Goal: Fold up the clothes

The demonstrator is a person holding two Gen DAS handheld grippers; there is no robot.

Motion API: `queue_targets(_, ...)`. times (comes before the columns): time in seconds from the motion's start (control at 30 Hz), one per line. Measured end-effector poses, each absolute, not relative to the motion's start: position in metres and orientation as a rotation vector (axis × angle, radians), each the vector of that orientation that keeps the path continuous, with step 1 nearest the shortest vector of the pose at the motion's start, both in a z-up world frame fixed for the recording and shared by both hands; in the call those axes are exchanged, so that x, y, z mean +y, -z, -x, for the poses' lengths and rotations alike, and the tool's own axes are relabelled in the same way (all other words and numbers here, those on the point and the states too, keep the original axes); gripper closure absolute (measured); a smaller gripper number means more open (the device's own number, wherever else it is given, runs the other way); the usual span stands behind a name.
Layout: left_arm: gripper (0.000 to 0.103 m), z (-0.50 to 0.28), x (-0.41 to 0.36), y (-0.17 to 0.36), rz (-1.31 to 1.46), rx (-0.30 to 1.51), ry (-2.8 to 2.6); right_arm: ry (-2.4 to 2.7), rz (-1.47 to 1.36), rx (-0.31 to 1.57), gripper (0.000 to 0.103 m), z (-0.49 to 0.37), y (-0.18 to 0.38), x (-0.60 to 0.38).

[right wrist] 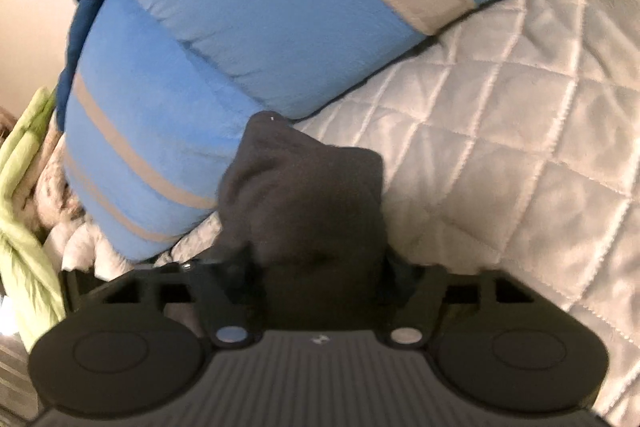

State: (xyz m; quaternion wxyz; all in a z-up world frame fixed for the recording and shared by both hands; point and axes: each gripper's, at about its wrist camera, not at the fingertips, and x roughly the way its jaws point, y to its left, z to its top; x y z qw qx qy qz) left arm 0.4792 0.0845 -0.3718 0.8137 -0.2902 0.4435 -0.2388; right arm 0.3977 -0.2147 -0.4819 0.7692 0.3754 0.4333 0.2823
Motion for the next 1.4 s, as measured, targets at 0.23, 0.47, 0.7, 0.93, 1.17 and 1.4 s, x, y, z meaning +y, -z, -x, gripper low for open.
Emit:
queue_targets(0.23,0.036,-0.458,0.103,0.354,0.602,0.949,0.502,-0.624,-0.848,0.962,0.0,-0.384,0.474,-0.225)
queue_targets(0.47,0.034,-0.428,0.122,0.353,0.611,1.0,0.513,-0.636,-0.812,0.999,0.0,-0.36,0.468,-0.232)
queue_targets(0.7,0.032,-0.399,0.136,0.359,0.634,1.059,0.532,-0.647,-0.785,1.027,0.0,-0.332,0.464,-0.242)
queue_targets(0.93,0.032,-0.375,0.144,0.369,0.645,1.105,0.573,-0.656,-0.799,1.05,0.0,-0.316,0.465,-0.25)
queue_targets(1.17,0.027,-0.365,0.149,0.391,0.72,1.174,0.686,-0.646,-0.85,1.039,0.0,-0.315,0.469,-0.255)
queue_targets(1.4,0.024,-0.373,0.153,0.403,0.801,1.194,0.758,-0.653,-0.857,1.028,0.0,-0.322,0.471,-0.253)
